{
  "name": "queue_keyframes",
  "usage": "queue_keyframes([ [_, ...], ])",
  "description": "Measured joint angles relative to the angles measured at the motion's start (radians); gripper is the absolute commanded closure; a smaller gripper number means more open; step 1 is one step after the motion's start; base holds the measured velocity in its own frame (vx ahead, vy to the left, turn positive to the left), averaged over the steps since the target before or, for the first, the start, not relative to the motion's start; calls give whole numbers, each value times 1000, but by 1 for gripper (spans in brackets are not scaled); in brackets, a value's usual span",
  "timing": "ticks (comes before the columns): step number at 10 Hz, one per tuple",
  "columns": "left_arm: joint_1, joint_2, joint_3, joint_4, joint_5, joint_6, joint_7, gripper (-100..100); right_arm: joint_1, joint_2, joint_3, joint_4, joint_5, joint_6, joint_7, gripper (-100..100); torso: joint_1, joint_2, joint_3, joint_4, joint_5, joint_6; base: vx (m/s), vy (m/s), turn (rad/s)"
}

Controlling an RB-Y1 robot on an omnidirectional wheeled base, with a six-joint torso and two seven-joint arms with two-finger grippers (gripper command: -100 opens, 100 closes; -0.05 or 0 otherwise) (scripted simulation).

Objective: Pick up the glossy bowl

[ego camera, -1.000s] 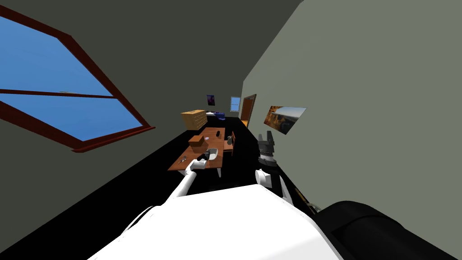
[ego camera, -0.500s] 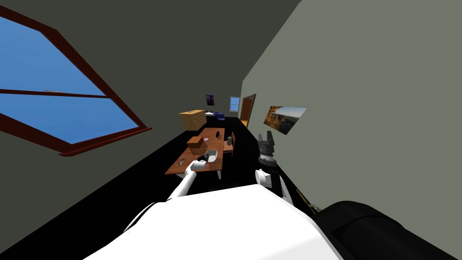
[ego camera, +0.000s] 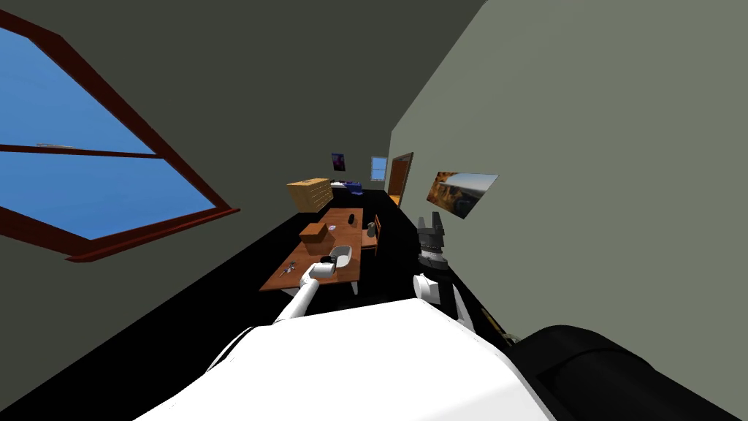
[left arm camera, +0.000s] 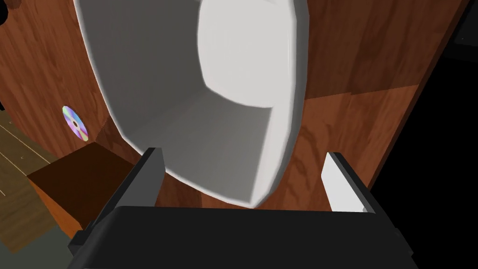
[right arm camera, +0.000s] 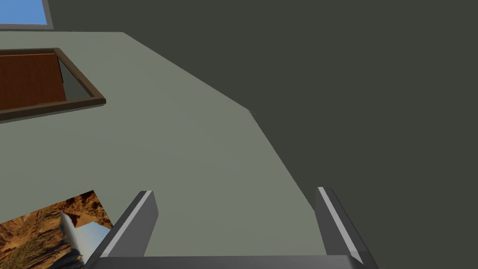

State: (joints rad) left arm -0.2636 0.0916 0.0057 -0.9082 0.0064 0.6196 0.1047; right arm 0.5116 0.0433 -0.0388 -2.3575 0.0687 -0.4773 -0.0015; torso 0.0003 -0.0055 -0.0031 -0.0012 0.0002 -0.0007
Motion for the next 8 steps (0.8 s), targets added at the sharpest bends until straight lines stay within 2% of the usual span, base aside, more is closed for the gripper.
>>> queue_keyframes([
  [1,-6,-11,8,47,3,5,0,-100,0,0,0,0,0,0,0,0,-1,0,0,0,0,0,64,-2,-11],
  [2,3,-20,10,44,0,18,1,-100,0,0,0,0,0,0,0,0,-1,1,0,0,0,0,24,0,0],
  [3,4,-21,10,42,-1,22,2,0,0,0,0,0,0,0,0,0,-1,3,2,1,0,0,5,0,0],
  [4,4,-21,10,42,-1,22,2,-100,0,0,0,0,0,0,0,0,-1,4,2,1,0,0,32,-5,-4],
  [8,18,-24,12,104,-2,-53,-4,-100,0,0,0,0,0,0,0,0,-1,1,0,0,0,0,58,-1,-2],
])
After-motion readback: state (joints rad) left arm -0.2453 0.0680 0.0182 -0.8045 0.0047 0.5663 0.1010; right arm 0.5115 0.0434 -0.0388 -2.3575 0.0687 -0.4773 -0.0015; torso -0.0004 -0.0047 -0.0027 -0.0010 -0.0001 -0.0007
